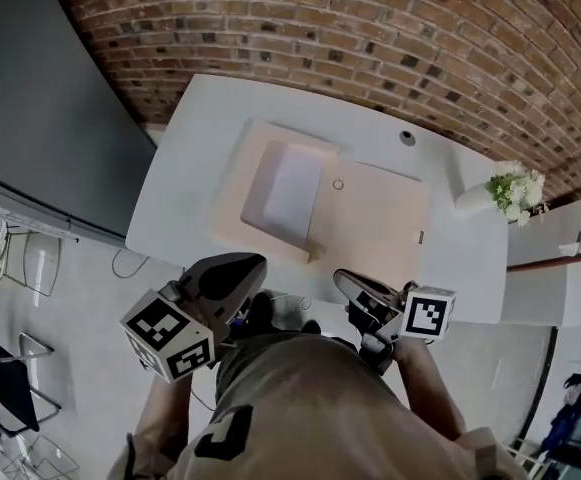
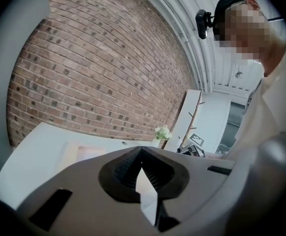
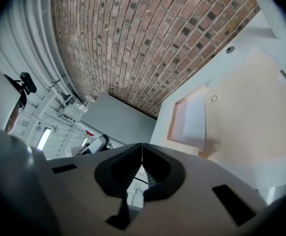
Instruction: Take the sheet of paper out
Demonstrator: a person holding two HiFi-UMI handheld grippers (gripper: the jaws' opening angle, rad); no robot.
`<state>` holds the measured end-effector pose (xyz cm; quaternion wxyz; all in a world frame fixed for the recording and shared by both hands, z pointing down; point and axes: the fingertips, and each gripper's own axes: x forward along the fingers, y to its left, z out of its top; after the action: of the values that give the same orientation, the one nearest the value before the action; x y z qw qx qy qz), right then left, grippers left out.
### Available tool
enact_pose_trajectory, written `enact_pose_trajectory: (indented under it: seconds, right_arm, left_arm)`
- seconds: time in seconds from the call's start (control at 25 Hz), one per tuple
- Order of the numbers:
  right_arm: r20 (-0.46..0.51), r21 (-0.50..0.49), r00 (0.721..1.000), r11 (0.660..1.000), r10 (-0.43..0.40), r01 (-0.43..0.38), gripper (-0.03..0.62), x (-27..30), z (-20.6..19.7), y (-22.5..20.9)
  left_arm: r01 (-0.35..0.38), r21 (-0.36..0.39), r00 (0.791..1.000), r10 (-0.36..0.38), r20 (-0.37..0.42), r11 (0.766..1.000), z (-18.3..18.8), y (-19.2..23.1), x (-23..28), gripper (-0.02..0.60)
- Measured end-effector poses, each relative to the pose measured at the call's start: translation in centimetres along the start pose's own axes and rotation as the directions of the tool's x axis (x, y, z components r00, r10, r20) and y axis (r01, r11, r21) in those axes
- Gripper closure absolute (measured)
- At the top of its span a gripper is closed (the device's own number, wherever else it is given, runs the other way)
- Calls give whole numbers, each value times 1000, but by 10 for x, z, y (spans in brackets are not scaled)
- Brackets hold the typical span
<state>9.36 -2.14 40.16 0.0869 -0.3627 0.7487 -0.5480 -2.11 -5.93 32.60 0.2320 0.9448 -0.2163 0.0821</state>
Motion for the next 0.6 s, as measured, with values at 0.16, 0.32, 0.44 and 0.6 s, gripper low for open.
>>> enact_pose_trajectory:
  seconds: [0.16,0.32,0.44,0.6]
  right_arm:
    - [26,39,999,999,-24,23,571,19,2,-4]
    - [47,110,998,993,-44,39,571,36,4,-17]
    - [70,190,996,981,-53,39,571,42,7,-35]
    - [116,278,991,960,-72,38,547,46,22,-62]
  left_arm:
    - [44,-13,999,-44,5,999,2,23,-9,568]
    - [74,-32,997,-74,-2,997,-3,43,-17,568]
    - [85,-48,996,-85,-5,995,-3,50,-17,568]
    - [78,-56,997,-79,-1,995,-1,54,-16,568]
